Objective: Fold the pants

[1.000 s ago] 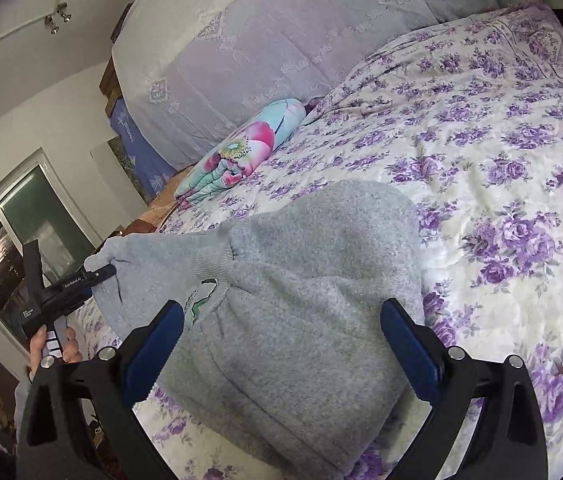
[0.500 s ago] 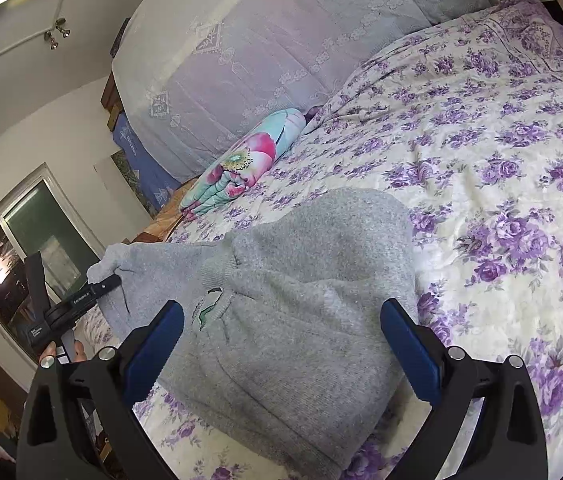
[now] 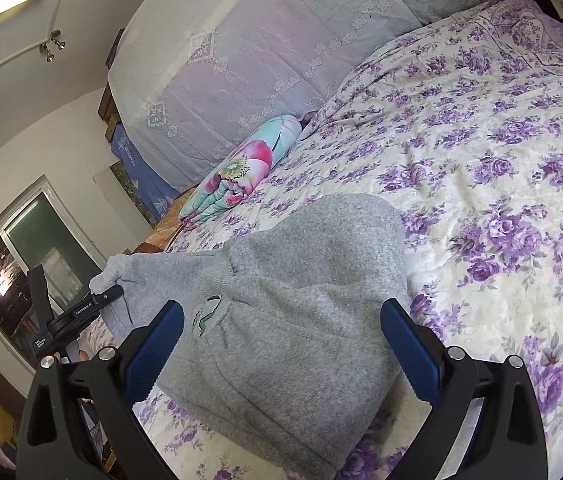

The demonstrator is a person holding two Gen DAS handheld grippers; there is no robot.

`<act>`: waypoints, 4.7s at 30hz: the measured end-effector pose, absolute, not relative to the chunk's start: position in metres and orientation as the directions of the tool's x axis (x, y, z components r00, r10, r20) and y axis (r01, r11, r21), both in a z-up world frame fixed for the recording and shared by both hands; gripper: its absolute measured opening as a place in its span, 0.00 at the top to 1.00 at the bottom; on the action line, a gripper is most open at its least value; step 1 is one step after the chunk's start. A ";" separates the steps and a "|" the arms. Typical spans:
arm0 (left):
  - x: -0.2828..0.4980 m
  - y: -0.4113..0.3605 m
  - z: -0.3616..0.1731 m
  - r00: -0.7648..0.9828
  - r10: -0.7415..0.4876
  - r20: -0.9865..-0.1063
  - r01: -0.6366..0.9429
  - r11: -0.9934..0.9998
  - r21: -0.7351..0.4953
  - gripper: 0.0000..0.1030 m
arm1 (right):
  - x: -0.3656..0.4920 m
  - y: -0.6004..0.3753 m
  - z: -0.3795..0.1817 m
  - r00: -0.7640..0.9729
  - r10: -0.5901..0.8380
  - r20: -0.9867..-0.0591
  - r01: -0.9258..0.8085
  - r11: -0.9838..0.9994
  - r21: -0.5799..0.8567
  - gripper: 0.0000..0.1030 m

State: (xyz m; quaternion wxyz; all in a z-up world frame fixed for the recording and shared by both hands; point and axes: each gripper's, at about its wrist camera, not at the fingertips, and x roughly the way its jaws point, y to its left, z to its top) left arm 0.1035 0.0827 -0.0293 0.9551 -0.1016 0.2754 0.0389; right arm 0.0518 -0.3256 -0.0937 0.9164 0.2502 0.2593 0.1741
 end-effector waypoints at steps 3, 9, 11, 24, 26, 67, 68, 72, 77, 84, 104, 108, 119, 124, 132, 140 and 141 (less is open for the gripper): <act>0.113 0.109 -0.044 0.816 -0.049 -0.576 -0.148 0.946 -0.290 0.60 | 0.052 -0.317 -0.087 0.815 0.398 -0.421 -0.168 0.858 0.486 0.04; 0.134 0.147 -0.086 0.756 -0.175 -0.631 -0.194 0.860 -0.472 0.50 | 0.068 -0.295 -0.084 0.796 0.290 -0.532 -0.110 0.932 0.345 0.04; 0.135 0.148 -0.092 0.756 -0.196 -0.624 -0.182 0.853 -0.489 0.49 | 0.078 -0.286 -0.091 0.759 0.252 -0.600 -0.101 0.957 0.274 0.03; 0.093 0.080 0.008 0.864 -0.201 -0.462 0.038 0.941 -0.337 0.73 | 0.055 -0.357 -0.097 0.833 0.306 -0.461 -0.004 0.836 0.548 0.03; 0.087 0.057 0.027 0.877 -0.197 -0.438 0.078 0.958 -0.275 0.73 | 0.050 -0.368 -0.097 0.848 0.291 -0.443 0.014 0.824 0.567 0.03; 0.059 -0.147 -0.011 0.788 -0.313 -0.530 0.413 0.907 0.079 0.09 | 0.028 -0.392 -0.083 0.905 0.274 -0.326 -0.032 0.807 0.590 0.04; 0.072 -0.141 -0.010 0.768 -0.326 -0.552 0.408 0.912 0.030 0.09 | 0.031 -0.384 -0.071 0.907 0.258 -0.333 -0.042 0.842 0.537 0.04; 0.090 -0.148 -0.008 0.728 -0.375 -0.574 0.454 0.891 -0.007 0.09 | 0.042 -0.356 -0.025 0.923 0.209 -0.324 -0.076 0.922 0.380 0.04; 0.089 -0.170 -0.035 0.696 -0.360 -0.621 0.515 0.853 0.083 0.09 | 0.060 -0.330 -0.021 0.895 0.136 -0.424 -0.055 0.978 0.199 0.04; 0.079 -0.169 -0.075 0.688 -0.383 -0.616 0.577 0.804 0.144 0.08 | 0.087 -0.373 -0.097 0.739 0.164 -0.654 0.045 0.956 0.291 0.04; 0.085 -0.173 -0.077 0.632 -0.475 -0.612 0.641 0.765 0.068 0.06 | 0.162 -0.304 -0.065 0.754 0.008 -0.657 -0.088 0.992 -0.089 0.04; 0.087 -0.168 -0.075 0.617 -0.498 -0.609 0.650 0.759 0.037 0.06 | 0.176 -0.334 -0.083 0.692 0.198 -0.694 -0.102 0.979 0.178 0.04; 0.084 -0.142 -0.063 0.550 -0.633 -0.545 0.681 0.717 -0.146 0.06 | 0.153 -0.279 0.011 0.659 0.574 -0.486 -0.420 0.817 0.396 0.32; 0.073 -0.159 -0.074 0.599 -0.547 -0.585 0.672 0.741 -0.004 0.05 | 0.205 -0.246 -0.040 0.442 0.621 -0.647 -0.339 0.784 0.520 0.68; 0.070 -0.156 -0.075 0.589 -0.564 -0.579 0.686 0.728 -0.013 0.05 | 0.227 -0.264 -0.070 0.401 0.608 -0.686 -0.220 0.790 0.572 1.00; 0.087 -0.085 -0.046 0.658 -0.558 -0.506 0.580 0.804 -0.133 0.05 | 0.141 -0.277 -0.021 0.564 0.467 -0.681 -0.322 0.884 0.340 0.62; 0.097 -0.077 -0.044 0.672 -0.534 -0.513 0.547 0.825 -0.144 0.05 | 0.130 -0.276 -0.023 0.581 0.422 -0.696 -0.321 0.904 0.280 0.55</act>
